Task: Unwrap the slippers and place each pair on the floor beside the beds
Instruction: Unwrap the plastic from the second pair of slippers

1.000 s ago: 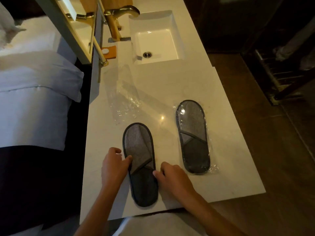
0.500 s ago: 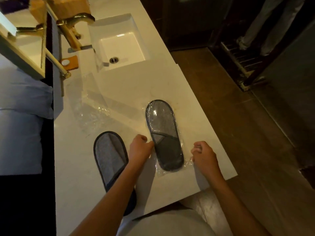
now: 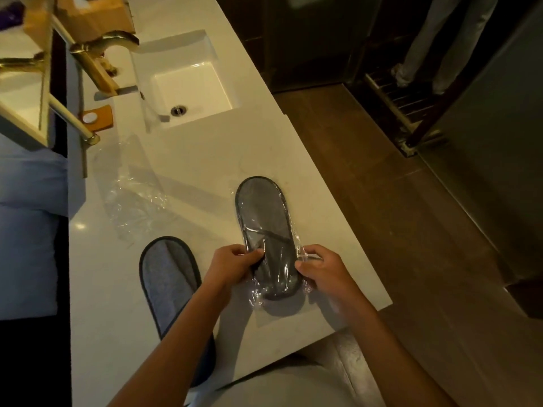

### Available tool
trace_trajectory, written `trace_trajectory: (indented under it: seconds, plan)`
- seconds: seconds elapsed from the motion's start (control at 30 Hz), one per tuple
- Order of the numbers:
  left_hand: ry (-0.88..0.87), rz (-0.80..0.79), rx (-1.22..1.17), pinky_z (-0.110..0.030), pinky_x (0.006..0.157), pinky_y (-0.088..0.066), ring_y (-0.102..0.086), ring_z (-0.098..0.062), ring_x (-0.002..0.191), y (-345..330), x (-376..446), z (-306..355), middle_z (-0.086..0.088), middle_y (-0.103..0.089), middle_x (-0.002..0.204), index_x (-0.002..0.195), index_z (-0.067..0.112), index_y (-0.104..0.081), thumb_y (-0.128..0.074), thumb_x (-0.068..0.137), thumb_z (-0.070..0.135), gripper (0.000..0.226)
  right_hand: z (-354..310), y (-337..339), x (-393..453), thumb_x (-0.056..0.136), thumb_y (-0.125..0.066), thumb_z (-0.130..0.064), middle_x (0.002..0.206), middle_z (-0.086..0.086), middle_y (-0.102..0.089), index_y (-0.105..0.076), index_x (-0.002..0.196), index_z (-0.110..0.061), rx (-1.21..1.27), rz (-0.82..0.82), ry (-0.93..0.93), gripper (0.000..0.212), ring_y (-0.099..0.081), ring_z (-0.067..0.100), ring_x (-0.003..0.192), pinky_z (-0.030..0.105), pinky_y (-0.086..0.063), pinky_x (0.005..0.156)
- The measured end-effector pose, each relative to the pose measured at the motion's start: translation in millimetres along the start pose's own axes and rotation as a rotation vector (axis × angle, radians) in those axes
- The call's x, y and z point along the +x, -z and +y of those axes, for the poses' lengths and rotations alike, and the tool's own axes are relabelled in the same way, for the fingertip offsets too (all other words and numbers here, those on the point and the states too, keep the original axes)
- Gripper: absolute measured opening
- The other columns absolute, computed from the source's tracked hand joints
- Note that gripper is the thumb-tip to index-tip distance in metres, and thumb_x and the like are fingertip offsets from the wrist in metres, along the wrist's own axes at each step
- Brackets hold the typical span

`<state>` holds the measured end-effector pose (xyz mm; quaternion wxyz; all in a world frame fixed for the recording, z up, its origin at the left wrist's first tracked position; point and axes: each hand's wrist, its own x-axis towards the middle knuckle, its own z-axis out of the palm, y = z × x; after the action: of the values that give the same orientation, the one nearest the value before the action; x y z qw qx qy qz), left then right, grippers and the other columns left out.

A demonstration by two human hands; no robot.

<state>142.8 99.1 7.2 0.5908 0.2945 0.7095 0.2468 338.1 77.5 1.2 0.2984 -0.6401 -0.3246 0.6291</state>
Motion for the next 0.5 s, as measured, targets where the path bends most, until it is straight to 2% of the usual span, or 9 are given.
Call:
trace_trajectory:
  seconds: [0.07, 0.13, 0.2, 0.3, 0.37, 0.5]
  plan:
    - [0.066, -0.102, -0.144, -0.036, 0.071, -0.061, -0.075, -0.029, 0.079, 0, -6, 2, -0.02, -0.076, 0.094, 0.102, -0.002, -0.068, -0.075, 0.084, 0.009, 0.023, 0, 0, -1, 0.087, -0.064, -0.008, 0.099, 0.016, -0.075, -0.064, 0.108, -0.018, 0.065, -0.035, 0.015, 0.023, -0.072, 0.024, 0.081, 0.026, -0.054, 0.057]
    - [0.081, -0.159, -0.228, -0.042, 0.081, -0.06, -0.074, -0.036, 0.092, -1, -10, 3, -0.024, -0.076, 0.102, 0.11, -0.004, -0.066, -0.071, 0.085, 0.003, 0.027, 0, 1, -4, 0.089, -0.064, -0.013, 0.103, 0.013, -0.075, -0.058, 0.119, -0.026, 0.103, -0.057, 0.03, 0.034, -0.074, 0.026, 0.088, 0.033, -0.058, 0.062]
    - [0.052, -0.165, -0.262, -0.045, 0.083, -0.06, -0.073, -0.039, 0.094, -3, -13, 6, -0.025, -0.075, 0.101, 0.111, -0.005, -0.065, -0.069, 0.086, 0.002, 0.026, 0, 6, -9, 0.09, -0.065, -0.015, 0.102, 0.01, -0.075, -0.052, 0.124, -0.032, 0.104, -0.08, 0.086, 0.041, -0.074, 0.024, 0.088, 0.034, -0.058, 0.061]
    - [-0.003, -0.135, -0.284, -0.05, 0.086, -0.059, -0.074, -0.039, 0.092, -3, -17, 11, -0.024, -0.076, 0.1, 0.111, -0.003, -0.064, -0.068, 0.087, 0.001, 0.025, -4, 14, -19, 0.089, -0.066, -0.011, 0.099, 0.012, -0.074, -0.053, 0.122, -0.029, 0.058, -0.118, 0.168, 0.04, -0.072, 0.019, 0.08, 0.03, -0.056, 0.059]
    - [-0.038, -0.115, -0.287, -0.049, 0.084, -0.06, -0.075, -0.034, 0.087, -2, -17, 14, -0.022, -0.077, 0.098, 0.111, 0.001, -0.065, -0.068, 0.087, 0.001, 0.024, -6, 17, -22, 0.088, -0.065, -0.005, 0.098, 0.017, -0.069, -0.058, 0.116, -0.024, -0.007, -0.14, 0.2, 0.035, -0.07, 0.018, 0.076, 0.03, -0.057, 0.059]
    - [-0.096, -0.127, -0.286, -0.044, 0.079, -0.061, -0.074, -0.033, 0.094, 2, -23, 18, -0.018, -0.077, 0.102, 0.114, 0.006, -0.065, -0.068, 0.088, 0.004, 0.026, -11, 16, -26, 0.087, -0.064, -0.001, 0.091, 0.02, -0.065, -0.063, 0.109, -0.019, -0.099, -0.16, 0.263, 0.029, -0.068, 0.016, 0.073, 0.031, -0.06, 0.064]
